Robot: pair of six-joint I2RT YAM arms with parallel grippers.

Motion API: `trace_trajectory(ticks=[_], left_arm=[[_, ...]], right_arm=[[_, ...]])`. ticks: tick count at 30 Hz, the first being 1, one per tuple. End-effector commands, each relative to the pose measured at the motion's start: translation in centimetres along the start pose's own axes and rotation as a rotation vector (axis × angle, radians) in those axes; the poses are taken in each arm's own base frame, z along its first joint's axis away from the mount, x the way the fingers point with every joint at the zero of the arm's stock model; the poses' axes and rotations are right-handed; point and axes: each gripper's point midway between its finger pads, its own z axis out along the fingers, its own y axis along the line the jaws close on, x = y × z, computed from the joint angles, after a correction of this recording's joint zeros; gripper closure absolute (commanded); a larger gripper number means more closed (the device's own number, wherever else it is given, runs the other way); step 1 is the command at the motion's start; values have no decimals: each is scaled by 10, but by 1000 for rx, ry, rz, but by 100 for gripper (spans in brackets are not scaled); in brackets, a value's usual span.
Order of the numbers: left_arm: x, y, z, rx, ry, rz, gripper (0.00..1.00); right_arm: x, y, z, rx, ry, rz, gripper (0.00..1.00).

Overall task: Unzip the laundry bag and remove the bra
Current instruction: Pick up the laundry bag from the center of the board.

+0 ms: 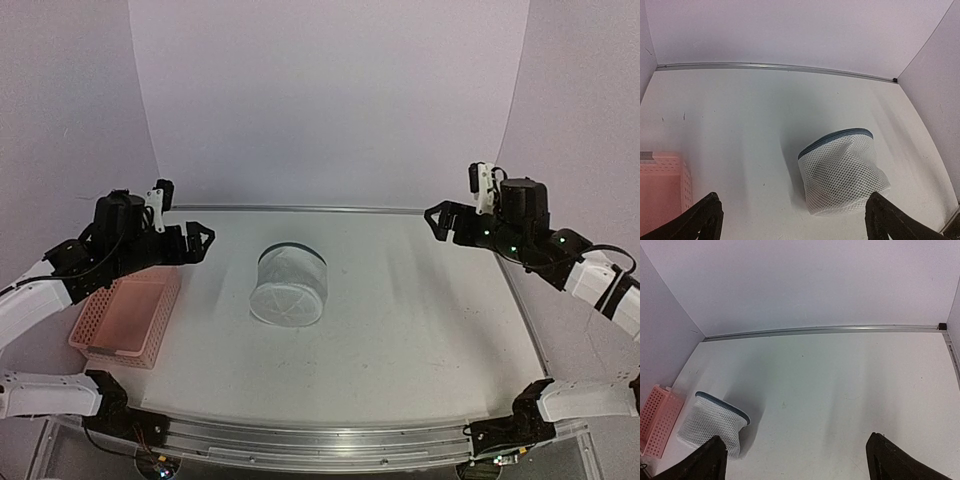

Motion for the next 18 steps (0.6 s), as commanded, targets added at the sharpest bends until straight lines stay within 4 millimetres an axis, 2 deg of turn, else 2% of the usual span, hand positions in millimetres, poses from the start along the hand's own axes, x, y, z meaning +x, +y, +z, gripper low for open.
trace_trajectory(ticks=[1,10,18], left_arm=[[-13,-7,-7,37,-64,-27,0],[-12,-2,-17,26,-84,-53,0],[-14,6,-28,-3,-99,-51,0]], right_arm=[[-16,19,2,-75,-28,9,2],[-21,59,20,-257,59,79,2],[-4,83,54,-340,182,308,6]])
